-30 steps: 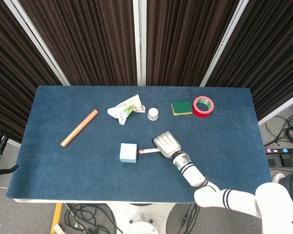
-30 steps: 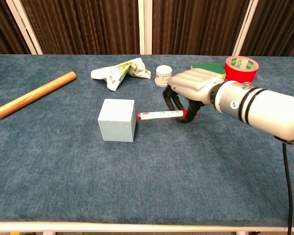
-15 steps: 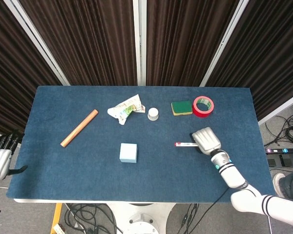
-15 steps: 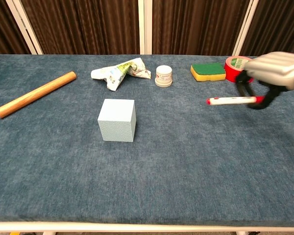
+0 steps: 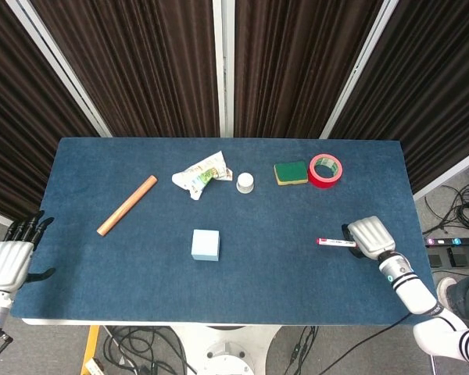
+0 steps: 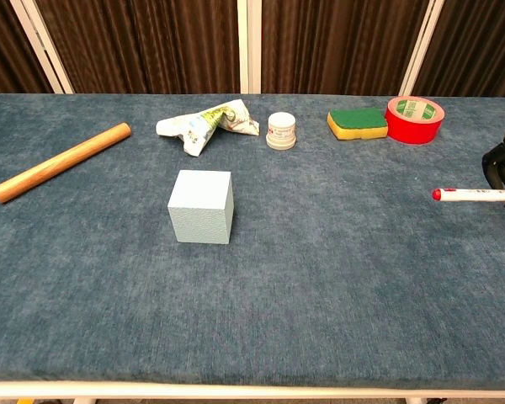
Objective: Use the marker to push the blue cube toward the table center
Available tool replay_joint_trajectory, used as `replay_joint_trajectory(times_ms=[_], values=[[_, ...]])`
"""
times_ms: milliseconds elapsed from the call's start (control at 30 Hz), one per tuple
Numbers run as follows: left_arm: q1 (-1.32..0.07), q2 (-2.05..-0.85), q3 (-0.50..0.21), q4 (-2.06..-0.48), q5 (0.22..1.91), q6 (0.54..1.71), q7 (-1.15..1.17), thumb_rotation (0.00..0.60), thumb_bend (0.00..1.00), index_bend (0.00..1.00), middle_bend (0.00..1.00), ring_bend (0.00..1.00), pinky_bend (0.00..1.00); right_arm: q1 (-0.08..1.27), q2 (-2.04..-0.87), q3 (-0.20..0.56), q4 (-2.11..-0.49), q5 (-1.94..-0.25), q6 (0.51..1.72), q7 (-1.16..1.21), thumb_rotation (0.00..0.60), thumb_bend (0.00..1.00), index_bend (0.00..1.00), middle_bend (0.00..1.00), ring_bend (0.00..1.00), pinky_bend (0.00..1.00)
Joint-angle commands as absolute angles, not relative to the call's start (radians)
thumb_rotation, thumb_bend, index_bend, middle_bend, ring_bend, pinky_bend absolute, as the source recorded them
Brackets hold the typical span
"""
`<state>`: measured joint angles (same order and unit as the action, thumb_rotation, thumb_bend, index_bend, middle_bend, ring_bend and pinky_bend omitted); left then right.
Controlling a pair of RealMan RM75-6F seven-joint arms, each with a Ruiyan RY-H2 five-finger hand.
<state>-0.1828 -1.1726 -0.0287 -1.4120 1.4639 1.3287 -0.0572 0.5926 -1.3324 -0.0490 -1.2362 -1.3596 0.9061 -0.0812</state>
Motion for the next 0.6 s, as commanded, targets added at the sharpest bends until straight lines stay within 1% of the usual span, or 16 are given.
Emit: replay_joint_trajectory(times_ms=[33,200,233,333,400,500,600], values=[[-0.182,-1.171,-0.029,-1.414,1.46,1.329,-0.054,0.6,0.01,0.14,0.06,0.0,0.1,0.584,-1.359,-0.055,-1.192,-1.382,0.898,-0.06,0.6,0.24,0.65,0.65,0.95,1.0],[-0.184,-1.168,-0.032,-1.413,1.451,1.323,-0.052,0.6,0.01,0.14,0.06,0.0,0.1,0.582,-1.389,-0.049,-1.151,-1.39,0.887,-0.052,0.6,0.22,0.64,0.64,0.95,1.0],[-0.185,-1.167,-0.034,-1.413,1.451,1.322,-0.053,0.6,0.01,0.14,0.06,0.0,0.1,0.581,-1.393,-0.047,-1.146,-1.391,0.886,-0.052,0.6,0.2,0.64,0.64,0.95,1.0],[-0.188,-1.166,-0.035,-1.411,1.449,1.32,-0.056,0.6,0.01,0.14,0.06,0.0,0.1,0.579,-1.404,-0.041,-1.133,-1.396,0.889,-0.047,0.6,0.08,0.64,0.63,0.95,1.0],[-0.187,-1.166,-0.034,-1.409,1.449,1.32,-0.058,0.6,0.01,0.14,0.06,0.0,0.1,0.579,-1.406,-0.039,-1.128,-1.402,0.89,-0.039,0.6,0.01,0.6,0.59,0.95,1.0],[-0.187,-1.165,-0.034,-1.407,1.449,1.321,-0.062,0.6,0.01,0.14,0.06,0.0,0.1,0.582,-1.401,-0.037,-1.129,-1.413,0.881,-0.005,0.6,0.0,0.52,0.52,0.93,1.0],[-0.185,-1.164,-0.032,-1.406,1.451,1.324,-0.063,0.6,0.01,0.14,0.06,0.0,0.1,0.583,-1.396,-0.036,-1.127,-1.423,0.882,-0.003,0.6,0.0,0.5,0.49,0.92,1.0]])
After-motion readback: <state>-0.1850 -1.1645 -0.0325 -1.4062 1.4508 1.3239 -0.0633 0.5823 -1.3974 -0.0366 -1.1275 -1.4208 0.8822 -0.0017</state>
